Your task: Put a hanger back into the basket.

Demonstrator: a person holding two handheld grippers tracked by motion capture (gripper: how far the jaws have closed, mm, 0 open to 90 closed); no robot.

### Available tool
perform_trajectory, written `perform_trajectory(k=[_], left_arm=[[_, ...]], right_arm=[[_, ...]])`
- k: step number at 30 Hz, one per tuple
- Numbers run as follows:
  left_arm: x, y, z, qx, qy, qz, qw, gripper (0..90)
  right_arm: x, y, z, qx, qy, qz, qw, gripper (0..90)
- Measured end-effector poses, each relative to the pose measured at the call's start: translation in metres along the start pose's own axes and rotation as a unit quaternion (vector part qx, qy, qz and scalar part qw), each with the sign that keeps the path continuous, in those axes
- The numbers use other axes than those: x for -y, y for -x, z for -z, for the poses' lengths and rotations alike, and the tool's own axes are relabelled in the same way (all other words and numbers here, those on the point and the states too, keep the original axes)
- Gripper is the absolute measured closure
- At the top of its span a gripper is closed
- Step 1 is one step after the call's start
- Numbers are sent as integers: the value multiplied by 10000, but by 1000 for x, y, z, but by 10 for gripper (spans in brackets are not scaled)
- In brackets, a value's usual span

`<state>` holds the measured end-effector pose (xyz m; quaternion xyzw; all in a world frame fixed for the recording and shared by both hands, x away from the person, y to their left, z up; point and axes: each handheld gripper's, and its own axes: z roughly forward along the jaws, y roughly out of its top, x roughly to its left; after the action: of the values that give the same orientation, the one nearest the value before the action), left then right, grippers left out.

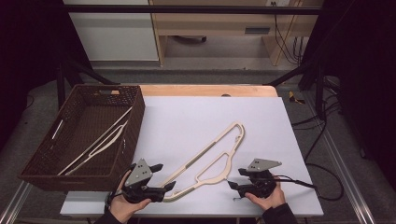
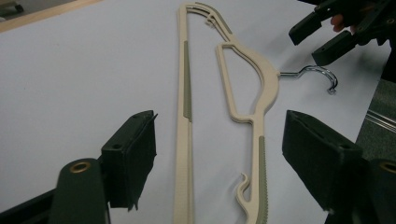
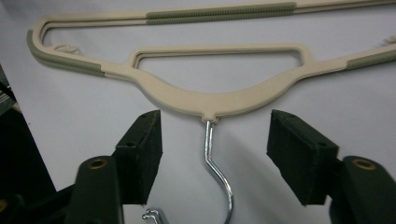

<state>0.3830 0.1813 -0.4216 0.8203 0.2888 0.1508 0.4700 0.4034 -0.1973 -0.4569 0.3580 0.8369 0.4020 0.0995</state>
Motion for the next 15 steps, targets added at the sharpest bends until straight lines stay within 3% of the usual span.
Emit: perform_trajectory(k=[5,15], left_arm=[[1,0,2,-18,41,-17,10000,194],[2,0,1,2,19,-49,10000,141]], right_arm=[[2,-2,-12,-78,-267,-14,9996,568],[4,-3,-23,-66,-577,-3,9983,784]])
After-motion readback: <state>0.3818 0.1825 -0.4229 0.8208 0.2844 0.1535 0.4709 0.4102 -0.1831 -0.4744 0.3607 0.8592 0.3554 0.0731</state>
